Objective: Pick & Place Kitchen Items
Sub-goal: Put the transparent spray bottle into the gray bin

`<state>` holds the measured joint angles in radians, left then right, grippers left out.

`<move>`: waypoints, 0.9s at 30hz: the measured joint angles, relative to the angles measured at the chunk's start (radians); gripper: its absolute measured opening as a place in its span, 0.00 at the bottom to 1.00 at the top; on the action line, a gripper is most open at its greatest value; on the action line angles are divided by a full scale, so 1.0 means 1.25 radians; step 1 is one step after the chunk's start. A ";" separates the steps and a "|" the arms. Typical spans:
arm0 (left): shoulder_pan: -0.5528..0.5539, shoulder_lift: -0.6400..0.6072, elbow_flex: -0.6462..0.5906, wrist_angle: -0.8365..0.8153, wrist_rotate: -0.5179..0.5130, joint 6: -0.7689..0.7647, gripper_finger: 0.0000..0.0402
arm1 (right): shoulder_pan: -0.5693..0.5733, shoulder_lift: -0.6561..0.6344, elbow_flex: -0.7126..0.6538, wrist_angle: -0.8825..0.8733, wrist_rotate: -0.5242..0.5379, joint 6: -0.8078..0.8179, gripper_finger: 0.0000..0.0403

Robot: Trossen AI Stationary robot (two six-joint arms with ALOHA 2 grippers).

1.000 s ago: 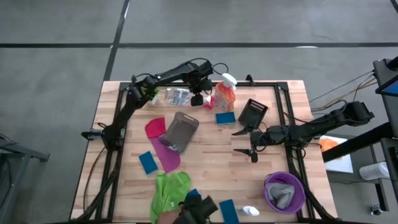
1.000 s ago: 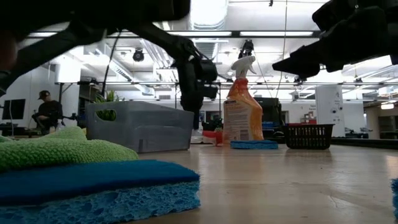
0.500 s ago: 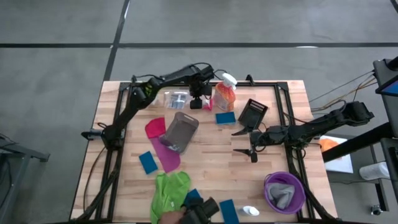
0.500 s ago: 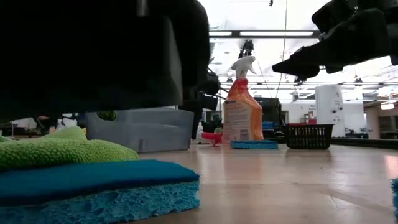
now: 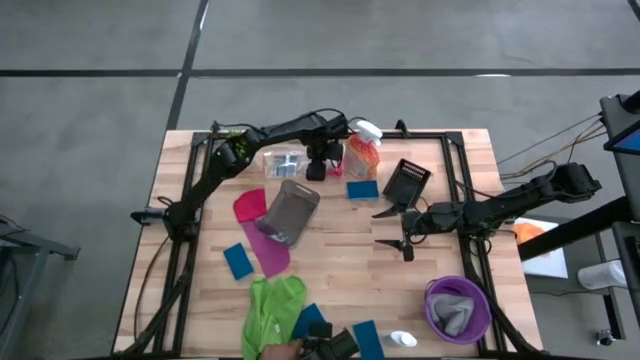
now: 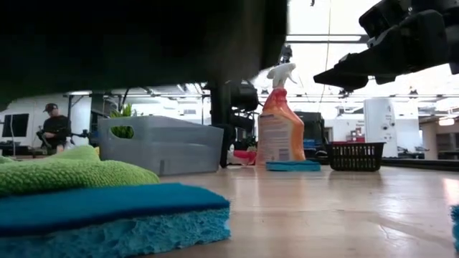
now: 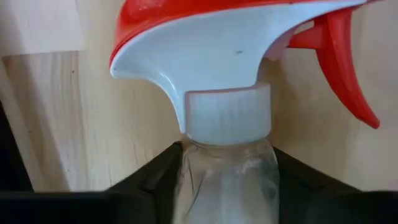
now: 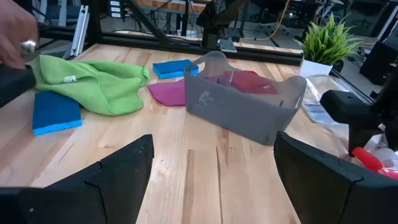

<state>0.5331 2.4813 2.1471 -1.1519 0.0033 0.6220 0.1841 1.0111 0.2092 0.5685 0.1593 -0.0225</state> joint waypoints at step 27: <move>0.027 -0.480 -0.104 0.276 0.051 -0.248 0.33 | 0.000 -0.001 0.000 -0.001 0.000 0.000 0.81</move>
<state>0.5666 1.8810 2.0175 -0.8068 0.0667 0.3115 0.1844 1.0100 0.2092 0.5671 0.1589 -0.0227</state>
